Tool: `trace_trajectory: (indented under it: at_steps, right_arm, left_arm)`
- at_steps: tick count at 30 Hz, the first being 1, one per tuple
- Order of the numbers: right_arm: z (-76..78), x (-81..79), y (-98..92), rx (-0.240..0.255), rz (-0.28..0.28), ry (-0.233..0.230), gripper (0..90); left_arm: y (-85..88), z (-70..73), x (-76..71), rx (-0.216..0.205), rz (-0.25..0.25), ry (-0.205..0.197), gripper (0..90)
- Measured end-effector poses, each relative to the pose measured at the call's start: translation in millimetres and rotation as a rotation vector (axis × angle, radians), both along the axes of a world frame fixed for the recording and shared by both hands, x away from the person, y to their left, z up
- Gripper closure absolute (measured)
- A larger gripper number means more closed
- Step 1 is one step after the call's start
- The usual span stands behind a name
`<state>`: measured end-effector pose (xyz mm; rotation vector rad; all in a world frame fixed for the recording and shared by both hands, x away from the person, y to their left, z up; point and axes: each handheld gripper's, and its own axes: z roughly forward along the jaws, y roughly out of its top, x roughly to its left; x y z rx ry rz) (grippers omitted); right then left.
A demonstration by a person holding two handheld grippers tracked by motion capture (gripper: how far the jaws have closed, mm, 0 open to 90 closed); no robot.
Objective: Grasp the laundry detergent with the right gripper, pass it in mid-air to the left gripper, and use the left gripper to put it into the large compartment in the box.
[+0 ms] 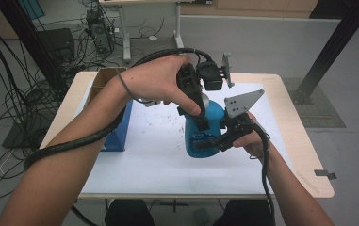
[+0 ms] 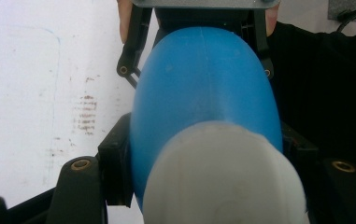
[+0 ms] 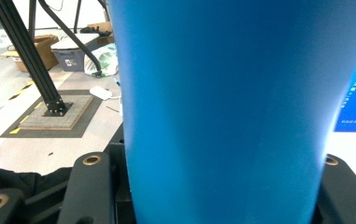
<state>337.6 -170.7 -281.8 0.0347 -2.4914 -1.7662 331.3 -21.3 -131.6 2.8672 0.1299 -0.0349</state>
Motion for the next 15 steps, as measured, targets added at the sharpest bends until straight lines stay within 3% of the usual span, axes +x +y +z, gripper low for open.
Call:
trace_trajectory:
  at_steps: [15]
  right_arm:
    - [-0.1, -0.9, -1.3, -0.002, -0.003, 0.003, 42.8]
  left_arm:
    - [-1.9, -0.2, -0.3, 0.004, -0.002, 0.000, 37.5]
